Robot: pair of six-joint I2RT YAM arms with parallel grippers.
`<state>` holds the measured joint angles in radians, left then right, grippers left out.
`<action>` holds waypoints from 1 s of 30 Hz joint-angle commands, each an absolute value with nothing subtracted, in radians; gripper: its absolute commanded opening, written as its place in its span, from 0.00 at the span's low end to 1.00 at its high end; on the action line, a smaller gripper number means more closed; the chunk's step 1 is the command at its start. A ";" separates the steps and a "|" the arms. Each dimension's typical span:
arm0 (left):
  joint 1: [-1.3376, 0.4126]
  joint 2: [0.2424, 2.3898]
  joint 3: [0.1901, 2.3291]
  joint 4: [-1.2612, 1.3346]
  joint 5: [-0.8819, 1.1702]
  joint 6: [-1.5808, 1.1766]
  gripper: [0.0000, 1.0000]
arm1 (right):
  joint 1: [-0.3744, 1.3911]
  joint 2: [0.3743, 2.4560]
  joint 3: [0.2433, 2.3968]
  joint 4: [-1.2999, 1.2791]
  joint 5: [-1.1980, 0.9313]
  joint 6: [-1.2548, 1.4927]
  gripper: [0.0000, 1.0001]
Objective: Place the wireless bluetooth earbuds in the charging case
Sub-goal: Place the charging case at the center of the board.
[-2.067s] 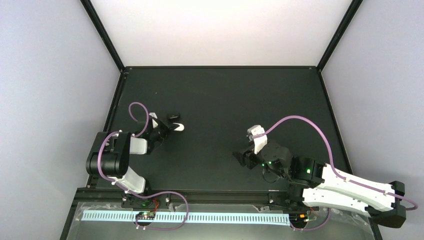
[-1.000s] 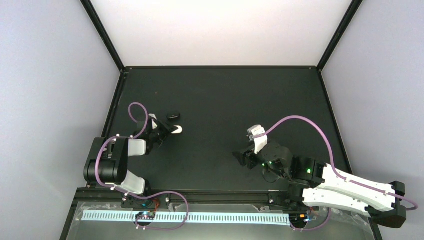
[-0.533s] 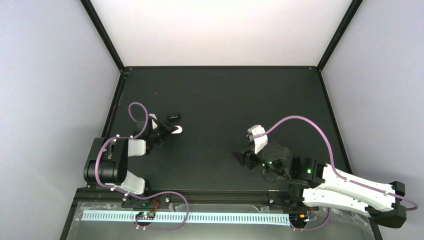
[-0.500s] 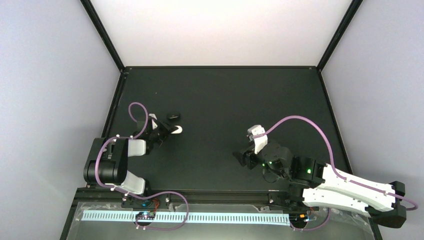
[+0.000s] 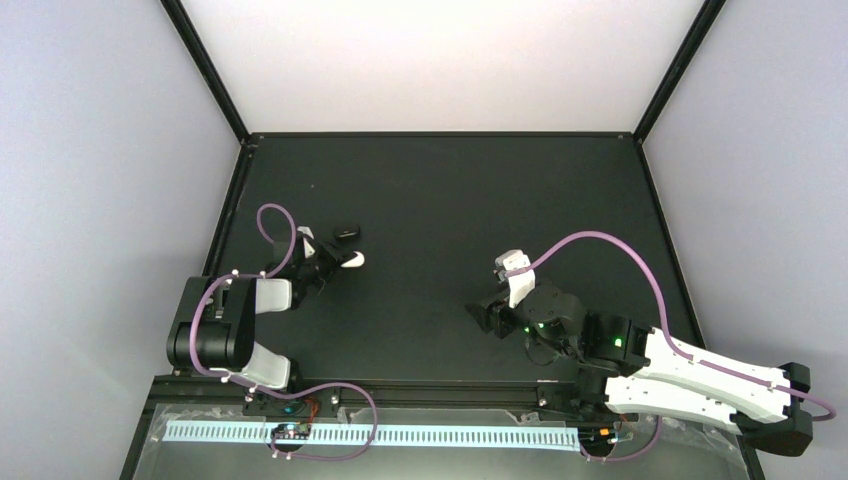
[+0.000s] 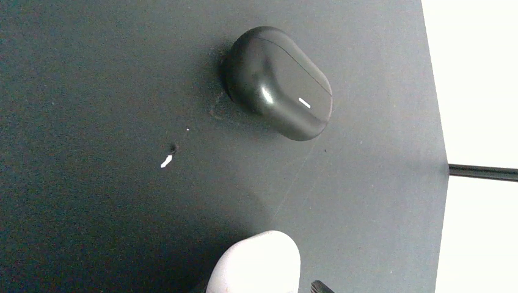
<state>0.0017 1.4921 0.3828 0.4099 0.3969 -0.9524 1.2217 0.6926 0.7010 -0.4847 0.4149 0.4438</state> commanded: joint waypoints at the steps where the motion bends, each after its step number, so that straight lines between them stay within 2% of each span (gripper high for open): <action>1: 0.011 1.485 0.376 0.303 0.340 -0.920 0.41 | 1.223 0.687 0.715 -0.450 0.419 0.439 0.73; 14: 0.015 1.422 0.377 0.196 0.295 -0.894 0.47 | 1.223 0.683 0.718 -0.448 0.412 0.439 0.73; 23: 0.021 1.375 0.391 0.096 0.278 -0.856 0.57 | 1.222 0.671 0.712 -0.449 0.411 0.437 0.73; 30: 0.020 1.231 0.402 -0.024 0.249 -0.844 0.62 | 1.222 0.664 0.714 -0.457 0.411 0.440 0.73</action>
<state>0.0097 1.3060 0.3901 0.1341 0.3058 -0.8738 1.2217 0.6785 0.7010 -0.4721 0.4076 0.4438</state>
